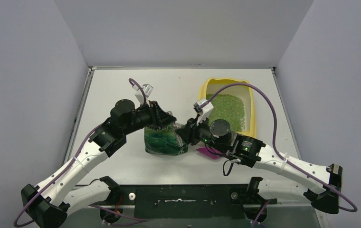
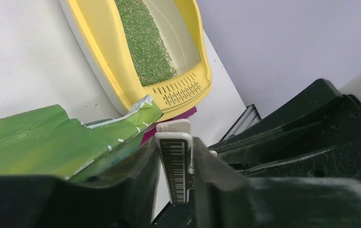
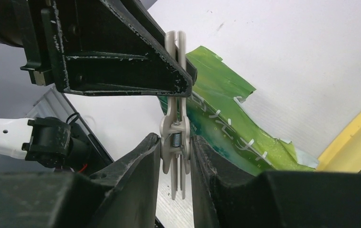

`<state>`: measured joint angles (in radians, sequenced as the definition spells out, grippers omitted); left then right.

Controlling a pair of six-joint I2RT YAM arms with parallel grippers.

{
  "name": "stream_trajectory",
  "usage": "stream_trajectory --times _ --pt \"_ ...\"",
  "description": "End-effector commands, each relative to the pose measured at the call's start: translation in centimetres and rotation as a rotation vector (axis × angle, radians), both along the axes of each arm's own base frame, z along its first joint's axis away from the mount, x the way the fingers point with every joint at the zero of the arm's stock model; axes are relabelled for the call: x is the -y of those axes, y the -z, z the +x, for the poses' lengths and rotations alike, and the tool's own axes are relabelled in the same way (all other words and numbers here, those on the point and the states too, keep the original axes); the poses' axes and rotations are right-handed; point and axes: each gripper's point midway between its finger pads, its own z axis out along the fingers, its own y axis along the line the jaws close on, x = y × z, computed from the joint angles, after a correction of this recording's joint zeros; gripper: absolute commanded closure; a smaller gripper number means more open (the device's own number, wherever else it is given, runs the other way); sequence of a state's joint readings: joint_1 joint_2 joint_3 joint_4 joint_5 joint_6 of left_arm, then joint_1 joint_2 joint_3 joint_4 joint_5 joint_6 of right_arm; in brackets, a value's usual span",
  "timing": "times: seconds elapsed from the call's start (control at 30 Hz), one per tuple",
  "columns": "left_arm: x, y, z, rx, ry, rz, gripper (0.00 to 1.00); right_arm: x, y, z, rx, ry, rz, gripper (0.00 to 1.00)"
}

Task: Fill the litter box with clean litter
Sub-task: Clamp the cat litter bag at the center of the board.

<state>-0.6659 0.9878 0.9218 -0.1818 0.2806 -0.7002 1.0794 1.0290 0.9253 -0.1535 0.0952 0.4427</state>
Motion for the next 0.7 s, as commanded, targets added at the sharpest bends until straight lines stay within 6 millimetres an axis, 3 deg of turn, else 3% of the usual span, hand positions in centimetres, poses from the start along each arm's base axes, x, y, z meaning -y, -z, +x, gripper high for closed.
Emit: stream_trajectory --times 0.0,0.1,0.2,0.43,0.67 --pt "0.2 -3.0 -0.2 0.073 0.022 -0.045 0.57 0.5 -3.2 1.6 0.046 0.079 0.065 0.98" --pt "-0.5 -2.9 -0.1 0.097 -0.001 -0.008 0.27 1.2 -2.7 2.0 0.039 0.114 0.035 1.0" --pt "-1.4 -2.9 0.1 0.124 -0.029 0.033 0.13 1.4 -2.5 2.2 0.039 0.123 0.017 1.0" --pt "-2.8 -3.1 -0.1 0.175 -0.038 0.112 0.11 1.7 -3.4 1.6 0.075 0.084 0.033 1.0" --pt "-0.4 -3.8 0.2 0.126 -0.001 -0.04 0.1 0.2 -4.3 0.4 0.097 -0.022 0.068 1.0"
